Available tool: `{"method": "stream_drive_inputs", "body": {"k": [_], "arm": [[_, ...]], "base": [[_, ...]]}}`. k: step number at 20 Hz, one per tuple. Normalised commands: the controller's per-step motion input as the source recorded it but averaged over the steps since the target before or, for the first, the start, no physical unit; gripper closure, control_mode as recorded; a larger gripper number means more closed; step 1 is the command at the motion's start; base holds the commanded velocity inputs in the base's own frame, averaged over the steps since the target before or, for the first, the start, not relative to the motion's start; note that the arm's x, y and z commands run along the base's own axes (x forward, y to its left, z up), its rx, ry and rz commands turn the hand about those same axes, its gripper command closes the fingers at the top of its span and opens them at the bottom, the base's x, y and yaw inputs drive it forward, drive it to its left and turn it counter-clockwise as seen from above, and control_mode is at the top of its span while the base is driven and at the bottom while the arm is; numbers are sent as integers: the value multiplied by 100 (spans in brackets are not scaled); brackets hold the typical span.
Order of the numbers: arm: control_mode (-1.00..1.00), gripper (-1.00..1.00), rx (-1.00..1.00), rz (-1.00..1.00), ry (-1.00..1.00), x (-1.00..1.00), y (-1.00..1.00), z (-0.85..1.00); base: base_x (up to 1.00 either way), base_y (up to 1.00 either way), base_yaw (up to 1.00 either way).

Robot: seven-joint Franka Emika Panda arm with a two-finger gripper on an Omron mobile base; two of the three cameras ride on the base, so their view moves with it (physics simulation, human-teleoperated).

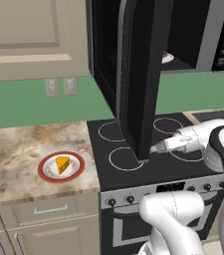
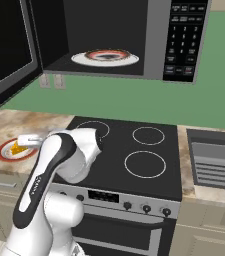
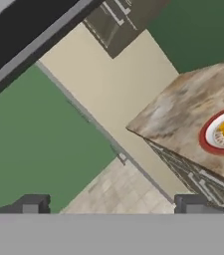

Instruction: Pick the cheese from the counter and place it in the microwave. Then turn on the microwave.

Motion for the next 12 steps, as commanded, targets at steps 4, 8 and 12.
{"method": "stream_drive_inputs", "body": {"k": [4,8,12], "arm": [[-100,-100,-3,-1,-31,13,17,-11],[-100,-100,-2,-6,-20,15,20,-12],[-100,-100,-1,-8,-21,14,21,-12]], "base": [[0,0,0],[0,0,0],[0,0,0]]}}
